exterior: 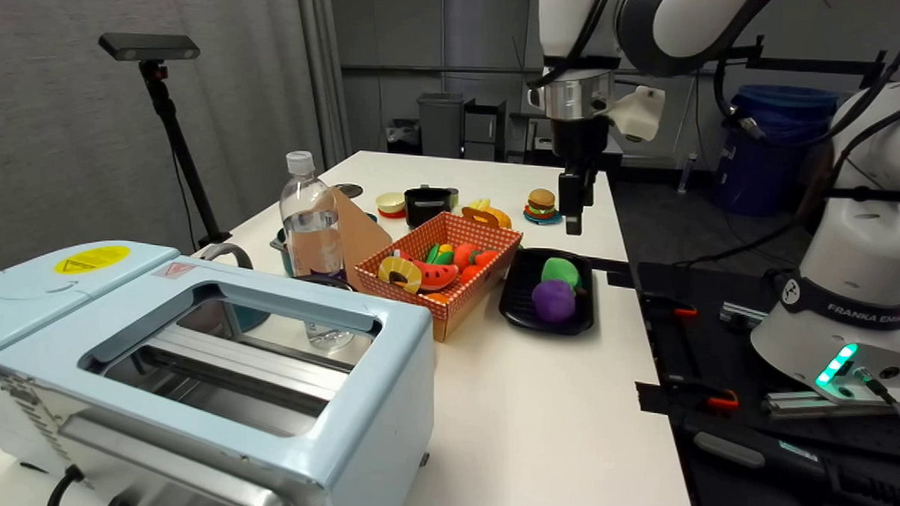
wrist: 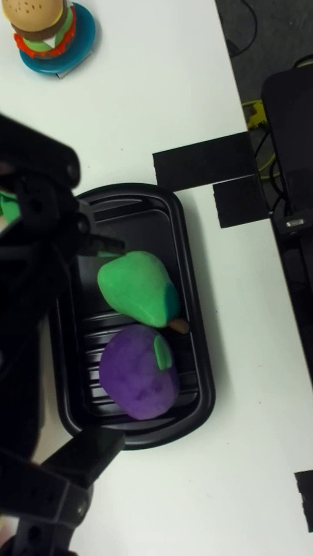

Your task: Put the pineapple plush toy in the box

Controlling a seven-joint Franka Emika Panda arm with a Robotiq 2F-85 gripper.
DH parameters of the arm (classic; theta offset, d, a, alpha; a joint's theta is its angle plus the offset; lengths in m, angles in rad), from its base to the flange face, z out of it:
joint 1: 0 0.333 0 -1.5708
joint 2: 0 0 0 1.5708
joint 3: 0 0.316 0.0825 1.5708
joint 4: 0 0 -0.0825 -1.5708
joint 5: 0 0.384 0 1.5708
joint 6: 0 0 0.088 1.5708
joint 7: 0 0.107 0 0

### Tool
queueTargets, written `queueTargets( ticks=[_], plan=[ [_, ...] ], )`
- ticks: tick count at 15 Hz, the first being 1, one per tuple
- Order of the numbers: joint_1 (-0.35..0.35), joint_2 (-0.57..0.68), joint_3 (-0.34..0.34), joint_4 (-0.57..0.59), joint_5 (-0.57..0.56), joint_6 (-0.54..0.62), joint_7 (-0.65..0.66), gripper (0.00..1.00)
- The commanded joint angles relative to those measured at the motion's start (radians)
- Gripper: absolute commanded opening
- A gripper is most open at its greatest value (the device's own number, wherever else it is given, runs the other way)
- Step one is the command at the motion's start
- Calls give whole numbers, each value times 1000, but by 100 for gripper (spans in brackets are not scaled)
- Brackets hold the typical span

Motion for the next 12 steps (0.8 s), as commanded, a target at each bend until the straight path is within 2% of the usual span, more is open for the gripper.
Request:
queueTargets(
  ticks=[1,10,12],
  plan=[
    [-38,-18,-39,-15,70,72,-34,100],
    [-89,49,-133,61,180,138,-130,100],
    [-89,42,-135,68,209,133,-127,100]
  ],
)
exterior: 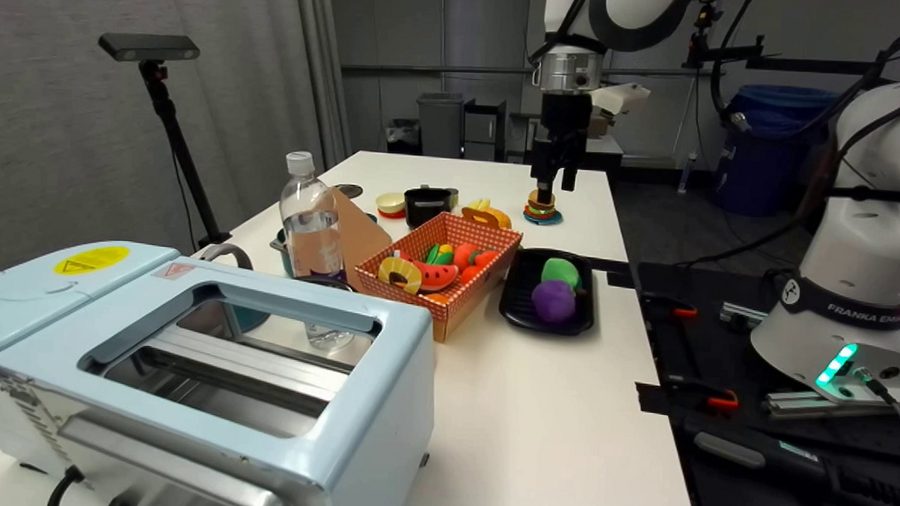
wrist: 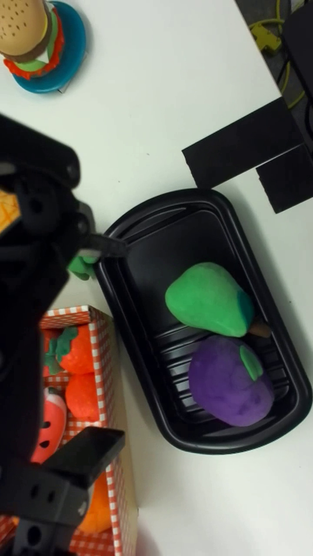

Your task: Put the pineapple plush toy in the box

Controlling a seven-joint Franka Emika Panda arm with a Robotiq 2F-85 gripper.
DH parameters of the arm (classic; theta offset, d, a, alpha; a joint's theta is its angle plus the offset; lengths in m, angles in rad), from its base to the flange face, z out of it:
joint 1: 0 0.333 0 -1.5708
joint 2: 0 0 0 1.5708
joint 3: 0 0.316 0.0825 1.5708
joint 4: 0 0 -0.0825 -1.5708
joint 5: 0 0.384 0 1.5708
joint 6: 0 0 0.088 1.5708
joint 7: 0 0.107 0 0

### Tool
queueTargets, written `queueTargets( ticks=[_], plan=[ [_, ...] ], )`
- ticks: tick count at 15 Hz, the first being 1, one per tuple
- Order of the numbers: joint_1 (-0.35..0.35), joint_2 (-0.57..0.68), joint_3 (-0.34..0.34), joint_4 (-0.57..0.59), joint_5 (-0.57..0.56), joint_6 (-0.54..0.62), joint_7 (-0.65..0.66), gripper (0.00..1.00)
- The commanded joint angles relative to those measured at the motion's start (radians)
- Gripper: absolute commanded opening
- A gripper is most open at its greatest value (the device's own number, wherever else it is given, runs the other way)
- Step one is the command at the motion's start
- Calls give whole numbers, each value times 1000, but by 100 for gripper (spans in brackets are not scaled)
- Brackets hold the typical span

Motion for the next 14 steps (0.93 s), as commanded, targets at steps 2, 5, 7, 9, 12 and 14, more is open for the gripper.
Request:
queueTargets(
  ticks=[2,5,7,9,12,14],
  plan=[
    [-14,31,-11,48,79,15,-35,100],
    [-9,44,-22,68,134,2,-56,100],
    [-18,29,-1,49,99,-2,-24,100],
    [-18,34,-4,53,105,-2,-28,100],
    [-18,38,-4,57,105,-2,-28,100],
    [-16,37,2,54,104,7,-17,100]
  ],
)
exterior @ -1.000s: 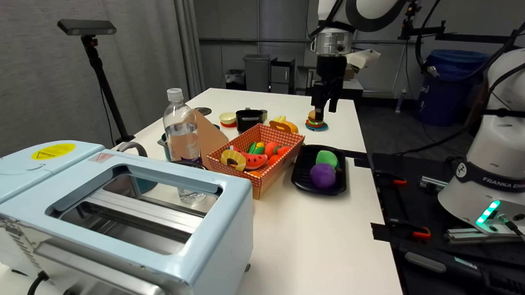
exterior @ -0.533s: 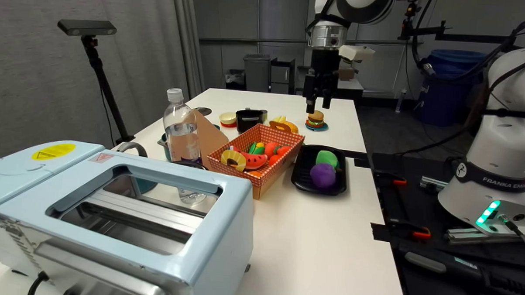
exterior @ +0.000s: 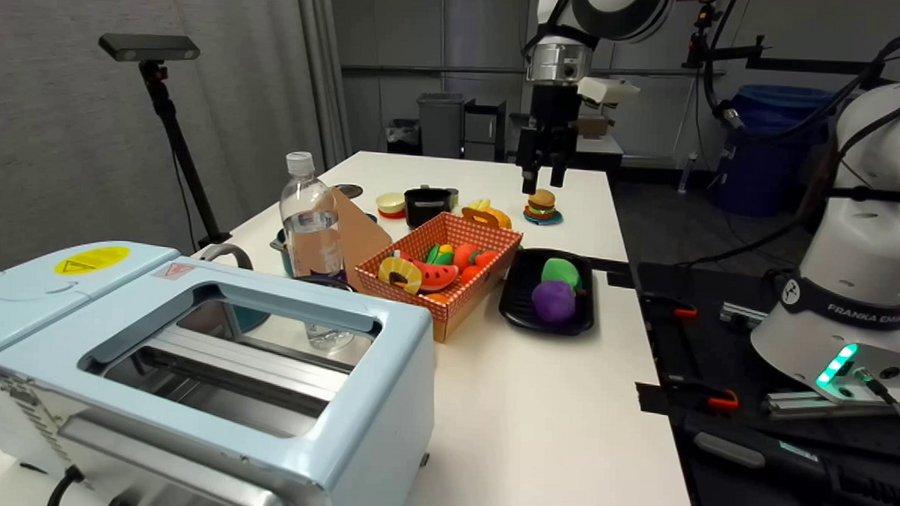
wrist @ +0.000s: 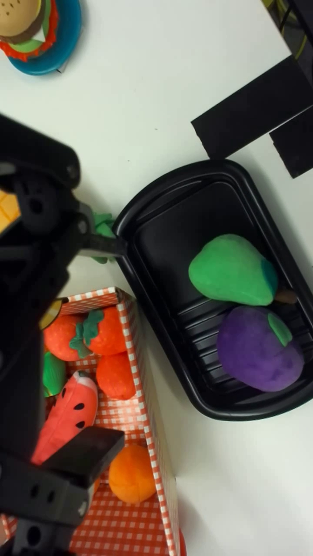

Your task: Put the pineapple plush toy in the box

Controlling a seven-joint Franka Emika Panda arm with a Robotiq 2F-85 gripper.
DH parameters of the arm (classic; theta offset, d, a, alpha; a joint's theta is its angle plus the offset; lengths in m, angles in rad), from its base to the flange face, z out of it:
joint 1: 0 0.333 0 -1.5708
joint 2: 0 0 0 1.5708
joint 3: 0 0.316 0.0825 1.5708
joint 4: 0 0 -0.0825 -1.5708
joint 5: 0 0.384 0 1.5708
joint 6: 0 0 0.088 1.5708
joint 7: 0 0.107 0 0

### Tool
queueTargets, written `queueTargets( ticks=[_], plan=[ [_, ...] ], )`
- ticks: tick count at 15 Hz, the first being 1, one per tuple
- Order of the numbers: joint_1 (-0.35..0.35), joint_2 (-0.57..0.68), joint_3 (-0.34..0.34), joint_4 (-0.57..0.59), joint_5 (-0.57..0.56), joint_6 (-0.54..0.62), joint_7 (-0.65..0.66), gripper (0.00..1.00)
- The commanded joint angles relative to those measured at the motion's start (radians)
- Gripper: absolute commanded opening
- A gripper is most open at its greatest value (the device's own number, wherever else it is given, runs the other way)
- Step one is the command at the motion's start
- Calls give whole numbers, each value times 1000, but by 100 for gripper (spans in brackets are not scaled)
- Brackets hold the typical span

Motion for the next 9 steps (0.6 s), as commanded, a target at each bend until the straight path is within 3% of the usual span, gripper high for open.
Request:
queueTargets(
  ticks=[1,3,9],
  plan=[
    [-13,4,22,2,10,10,18,100],
    [-15,10,23,5,20,14,27,100],
    [-82,118,-75,134,71,-1,-21,100]
  ],
)
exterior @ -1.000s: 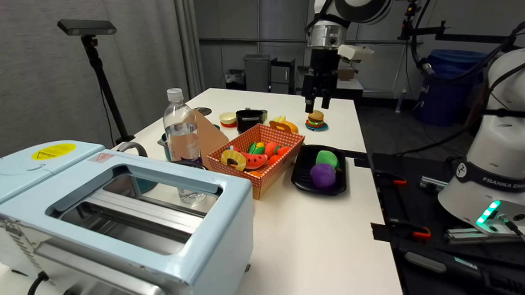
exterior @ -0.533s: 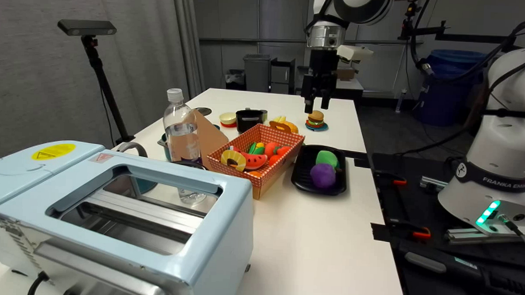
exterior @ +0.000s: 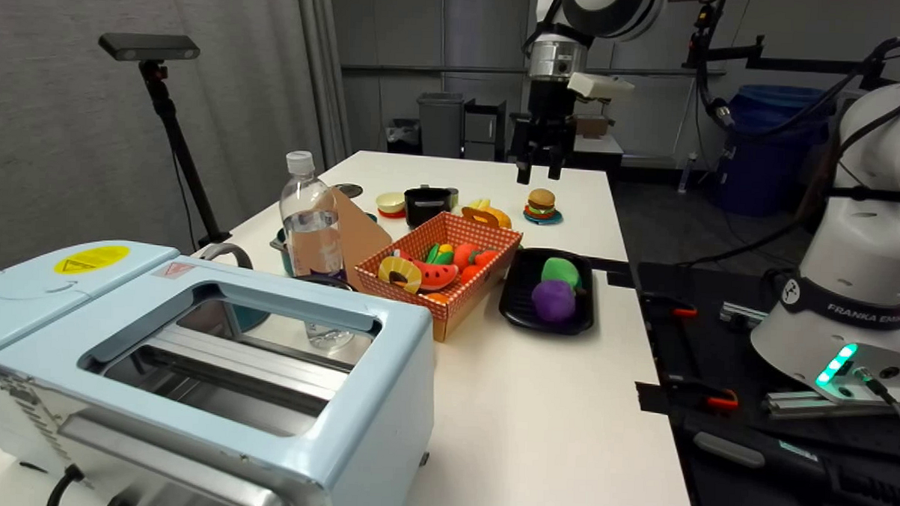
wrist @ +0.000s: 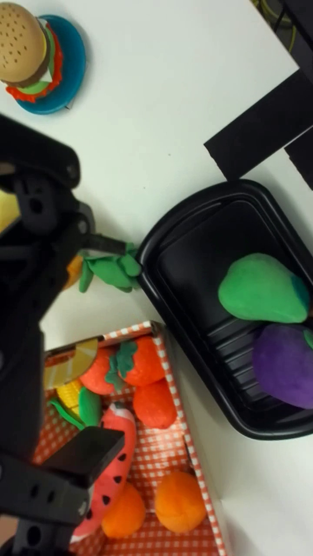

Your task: Put the pineapple plush toy in the box

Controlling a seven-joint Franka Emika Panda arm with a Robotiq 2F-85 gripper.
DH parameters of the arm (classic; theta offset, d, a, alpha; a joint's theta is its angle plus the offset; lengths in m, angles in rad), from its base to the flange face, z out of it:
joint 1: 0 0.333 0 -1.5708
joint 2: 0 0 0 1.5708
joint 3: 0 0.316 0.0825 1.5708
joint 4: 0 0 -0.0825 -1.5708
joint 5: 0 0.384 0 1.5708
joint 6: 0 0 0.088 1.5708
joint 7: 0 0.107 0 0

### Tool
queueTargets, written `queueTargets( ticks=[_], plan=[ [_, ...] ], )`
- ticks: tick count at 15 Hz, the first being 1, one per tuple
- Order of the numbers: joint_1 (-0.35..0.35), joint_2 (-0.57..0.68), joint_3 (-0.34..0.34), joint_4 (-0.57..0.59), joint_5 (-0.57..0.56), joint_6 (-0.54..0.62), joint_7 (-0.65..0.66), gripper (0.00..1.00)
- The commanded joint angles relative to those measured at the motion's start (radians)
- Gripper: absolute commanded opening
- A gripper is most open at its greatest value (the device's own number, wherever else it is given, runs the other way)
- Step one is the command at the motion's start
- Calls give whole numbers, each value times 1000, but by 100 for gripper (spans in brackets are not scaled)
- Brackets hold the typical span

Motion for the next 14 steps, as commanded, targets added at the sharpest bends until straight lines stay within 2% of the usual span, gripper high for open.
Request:
queueTargets(
  ticks=[1,6,13,14],
  plan=[
    [-50,89,-47,101,61,-5,-37,100],
    [-85,213,-72,227,48,-41,-48,100],
    [-94,397,-59,394,11,-93,-76,100],
    [-76,419,-43,402,11,-82,-52,100]
  ],
)
